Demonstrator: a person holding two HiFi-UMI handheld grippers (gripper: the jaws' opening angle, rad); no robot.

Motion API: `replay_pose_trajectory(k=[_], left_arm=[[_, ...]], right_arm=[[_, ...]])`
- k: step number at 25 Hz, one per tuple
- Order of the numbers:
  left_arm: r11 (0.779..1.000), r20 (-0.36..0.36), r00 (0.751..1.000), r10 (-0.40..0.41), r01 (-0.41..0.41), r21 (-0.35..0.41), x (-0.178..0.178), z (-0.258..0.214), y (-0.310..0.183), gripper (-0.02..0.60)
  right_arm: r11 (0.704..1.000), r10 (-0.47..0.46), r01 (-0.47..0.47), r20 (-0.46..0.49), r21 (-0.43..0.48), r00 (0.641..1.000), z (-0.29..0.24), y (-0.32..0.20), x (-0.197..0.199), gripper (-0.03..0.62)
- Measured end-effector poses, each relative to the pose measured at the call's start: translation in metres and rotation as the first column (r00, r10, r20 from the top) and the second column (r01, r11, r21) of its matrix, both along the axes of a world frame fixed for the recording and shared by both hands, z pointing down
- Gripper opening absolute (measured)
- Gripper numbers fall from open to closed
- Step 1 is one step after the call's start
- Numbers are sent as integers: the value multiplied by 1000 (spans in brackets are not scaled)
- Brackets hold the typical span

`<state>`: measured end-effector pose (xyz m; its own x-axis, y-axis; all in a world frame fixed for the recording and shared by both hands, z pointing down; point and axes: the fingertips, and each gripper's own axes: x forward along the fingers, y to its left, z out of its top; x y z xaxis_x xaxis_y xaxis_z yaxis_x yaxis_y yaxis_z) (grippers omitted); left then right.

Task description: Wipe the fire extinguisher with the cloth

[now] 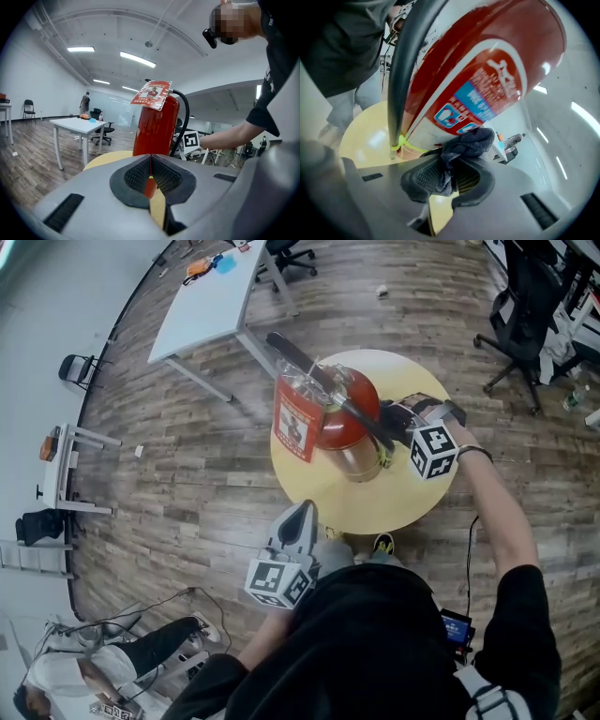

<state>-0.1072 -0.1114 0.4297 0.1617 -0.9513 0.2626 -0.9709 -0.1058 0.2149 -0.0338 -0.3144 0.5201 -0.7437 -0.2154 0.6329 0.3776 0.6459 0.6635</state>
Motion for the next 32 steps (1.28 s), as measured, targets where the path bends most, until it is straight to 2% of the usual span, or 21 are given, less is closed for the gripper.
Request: replay_pose_trajectory(k=[2, 4, 8, 10, 12, 17, 22, 25, 29, 31, 32], left_arm=[[1000, 1, 1000, -4, 4, 3, -2, -1, -1, 25], [1000, -1, 1000, -8, 8, 5, -3, -1, -2, 25], [1000, -3, 1000, -23, 23, 7, -7, -1, 0, 25], [999, -3, 999, -36, 36, 8, -11, -1, 1, 25], [999, -4, 999, -53, 53, 5, -16, -1, 5, 25], [996, 6, 997, -83, 83, -26, -29, 7, 15, 25], [995, 17, 996, -82, 83, -52, -30, 13, 15, 24], [996, 17, 997, -74, 75, -57, -27, 12, 12, 23], [995, 19, 998, -62, 63, -71, -25, 16, 10, 25], [995, 22, 998, -66, 68, -67, -28, 15, 8, 23], [995, 22, 997, -67, 69, -66, -28, 15, 6, 25]], right_arm=[[997, -39, 37, 45, 61, 998, -30, -7, -10, 67], [989, -80, 63, 130, 132, 988, -76, -13, -24, 67], [965, -150, 71, 308, 253, 939, -168, -17, -48, 67], [960, -167, 78, 328, 268, 930, -177, -16, -54, 67], [963, -170, 92, 306, 253, 937, -159, -14, -54, 67], [987, -123, 101, 184, 123, 975, -70, -8, -33, 67], [995, -101, 101, 60, -7, 993, 7, 1, -8, 67], [990, -33, 39, 44, -134, 998, 47, 10, 7, 67], [954, 25, -53, -97, -295, 995, 129, 46, 38, 67], [915, 105, -136, -100, -379, 989, 156, 61, 43, 67], [885, 175, -191, -77, -424, 982, 159, 63, 42, 67]])
